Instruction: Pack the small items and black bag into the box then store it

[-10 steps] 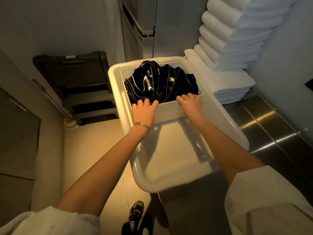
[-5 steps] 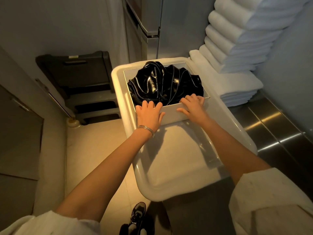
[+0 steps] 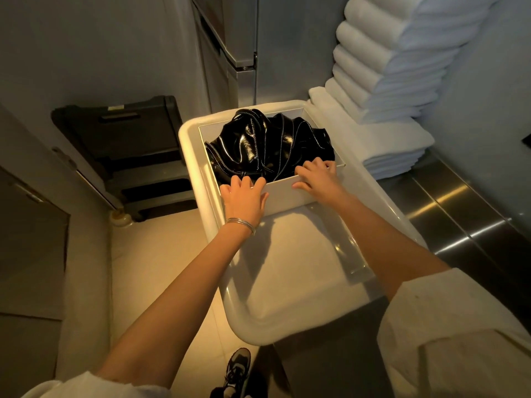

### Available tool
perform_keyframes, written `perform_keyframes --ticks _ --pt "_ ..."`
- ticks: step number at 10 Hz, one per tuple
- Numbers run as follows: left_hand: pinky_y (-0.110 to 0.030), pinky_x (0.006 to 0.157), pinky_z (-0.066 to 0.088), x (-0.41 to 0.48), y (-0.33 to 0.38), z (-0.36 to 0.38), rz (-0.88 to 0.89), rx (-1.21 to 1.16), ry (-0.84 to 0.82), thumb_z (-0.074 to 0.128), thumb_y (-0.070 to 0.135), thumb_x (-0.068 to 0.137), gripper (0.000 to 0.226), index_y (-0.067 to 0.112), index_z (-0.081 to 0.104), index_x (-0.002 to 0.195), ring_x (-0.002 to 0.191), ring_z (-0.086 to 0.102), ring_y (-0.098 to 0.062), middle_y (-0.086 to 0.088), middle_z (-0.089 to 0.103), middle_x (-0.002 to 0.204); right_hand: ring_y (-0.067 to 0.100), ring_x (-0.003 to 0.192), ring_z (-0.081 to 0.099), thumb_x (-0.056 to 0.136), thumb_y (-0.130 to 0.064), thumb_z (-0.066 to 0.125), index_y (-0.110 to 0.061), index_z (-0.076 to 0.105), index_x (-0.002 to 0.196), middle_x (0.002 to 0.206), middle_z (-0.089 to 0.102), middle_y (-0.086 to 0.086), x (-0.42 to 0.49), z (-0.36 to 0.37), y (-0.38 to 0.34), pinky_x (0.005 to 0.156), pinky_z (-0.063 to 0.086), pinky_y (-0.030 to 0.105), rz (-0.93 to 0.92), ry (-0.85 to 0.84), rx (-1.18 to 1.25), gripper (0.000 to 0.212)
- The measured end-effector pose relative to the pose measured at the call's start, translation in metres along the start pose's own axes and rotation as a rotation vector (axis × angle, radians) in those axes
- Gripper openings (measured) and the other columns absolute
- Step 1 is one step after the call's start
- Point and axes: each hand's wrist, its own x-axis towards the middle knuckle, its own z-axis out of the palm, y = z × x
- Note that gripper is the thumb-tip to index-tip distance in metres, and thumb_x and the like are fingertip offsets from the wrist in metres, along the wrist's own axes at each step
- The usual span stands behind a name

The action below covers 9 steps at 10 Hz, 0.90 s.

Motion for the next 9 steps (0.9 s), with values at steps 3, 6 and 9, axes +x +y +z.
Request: perform_keyframes --ticks 3,6,9 --pt "-0.03 0.059 0.026 -0.001 0.004 -0.004 -0.053 0.089 -0.01 0.074 0.016 0.072 0.016 0.021 0.061 0.081 0.064 0.049 -0.023 -0.001 0.054 0.063 0.032 0.11 0.047 0.095 -0.043 0.04 -0.014 0.049 0.117 0.115 0.056 0.012 -0.01 -0.001 -0.011 0.098 0.03 0.042 0.035 0.04 -0.112 0.038" --pt "-0.036 0.095 0.03 -0.012 -0.015 -0.026 0.044 -0.124 -0.212 0.05 0.024 0.092 0.045 0.024 0.04 0.135 0.12 0.036 -0.028 -0.009 0.045 0.13 0.028 0.128 0.037 0.093 -0.035 0.049 -0.017 0.038 0.137 0.135 0.044 0.011 -0.044 -0.017 -0.017 0.113 0.016 0.043 0.057 0.043 -0.028 0.049" --pt "-0.04 0.11 0.02 -0.037 -0.01 -0.065 0.128 -0.126 -0.196 0.051 0.035 0.09 0.058 0.023 0.029 0.142 0.135 0.024 -0.027 -0.009 0.031 0.147 0.023 0.137 0.031 0.092 -0.039 0.05 -0.019 0.029 0.143 0.147 0.035 0.009 -0.097 -0.052 -0.028 0.114 0.017 0.044 0.089 0.102 0.006 0.059"
